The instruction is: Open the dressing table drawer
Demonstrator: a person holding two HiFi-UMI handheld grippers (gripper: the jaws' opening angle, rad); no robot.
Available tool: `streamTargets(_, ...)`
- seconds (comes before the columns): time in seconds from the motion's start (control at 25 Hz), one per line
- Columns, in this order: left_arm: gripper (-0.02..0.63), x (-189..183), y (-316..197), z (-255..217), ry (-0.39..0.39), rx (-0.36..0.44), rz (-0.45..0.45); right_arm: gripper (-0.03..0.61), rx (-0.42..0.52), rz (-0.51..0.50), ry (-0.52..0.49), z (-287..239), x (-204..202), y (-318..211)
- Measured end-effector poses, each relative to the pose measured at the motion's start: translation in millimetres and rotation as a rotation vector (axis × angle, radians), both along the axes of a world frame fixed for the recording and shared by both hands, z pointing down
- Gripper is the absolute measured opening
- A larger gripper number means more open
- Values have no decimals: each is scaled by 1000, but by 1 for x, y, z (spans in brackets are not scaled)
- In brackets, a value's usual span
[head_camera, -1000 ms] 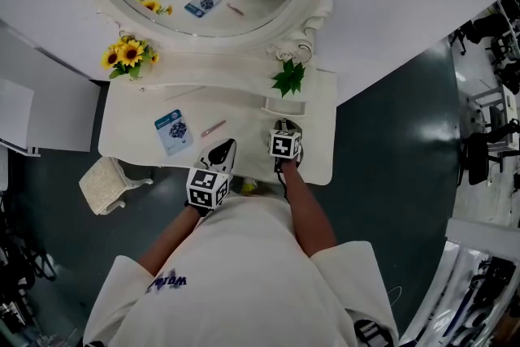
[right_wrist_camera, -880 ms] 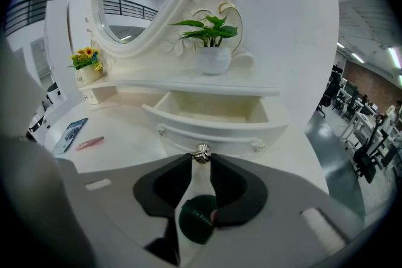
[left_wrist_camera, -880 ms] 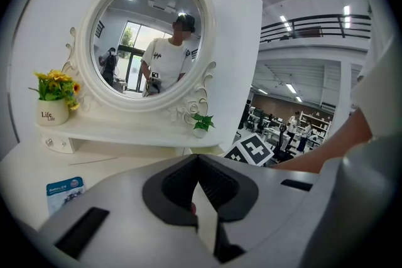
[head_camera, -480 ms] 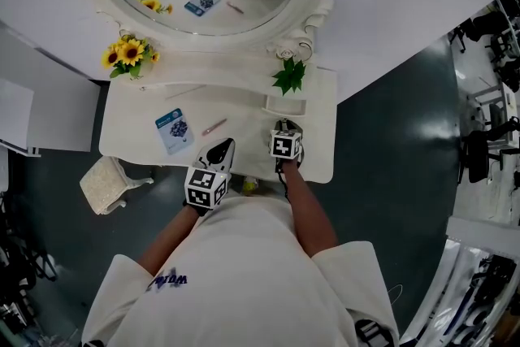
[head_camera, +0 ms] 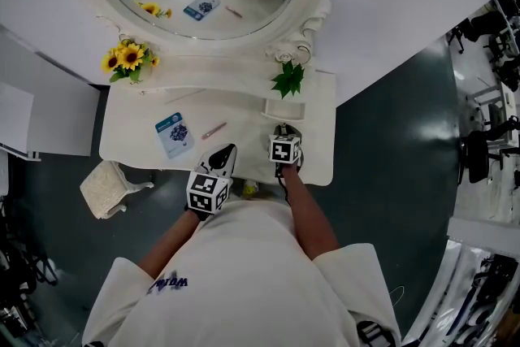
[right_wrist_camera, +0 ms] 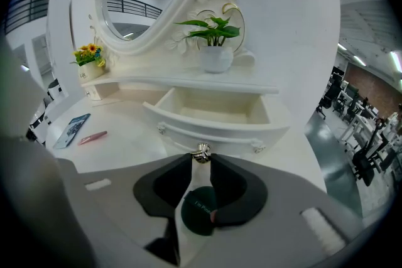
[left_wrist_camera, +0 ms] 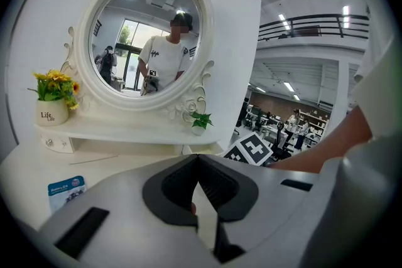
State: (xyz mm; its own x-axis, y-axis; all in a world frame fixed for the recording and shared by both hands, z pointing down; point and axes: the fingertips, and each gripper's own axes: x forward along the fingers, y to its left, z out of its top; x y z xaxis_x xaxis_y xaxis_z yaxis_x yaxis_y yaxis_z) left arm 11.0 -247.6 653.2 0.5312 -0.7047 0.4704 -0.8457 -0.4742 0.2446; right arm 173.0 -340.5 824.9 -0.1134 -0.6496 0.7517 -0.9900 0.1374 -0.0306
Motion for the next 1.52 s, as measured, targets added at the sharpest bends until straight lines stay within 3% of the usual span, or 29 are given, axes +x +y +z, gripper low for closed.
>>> streamTargets(1.52, 8, 4, 13, 5, -19, -13, 34, 103, -12, -2, -24, -2, -2, 13)
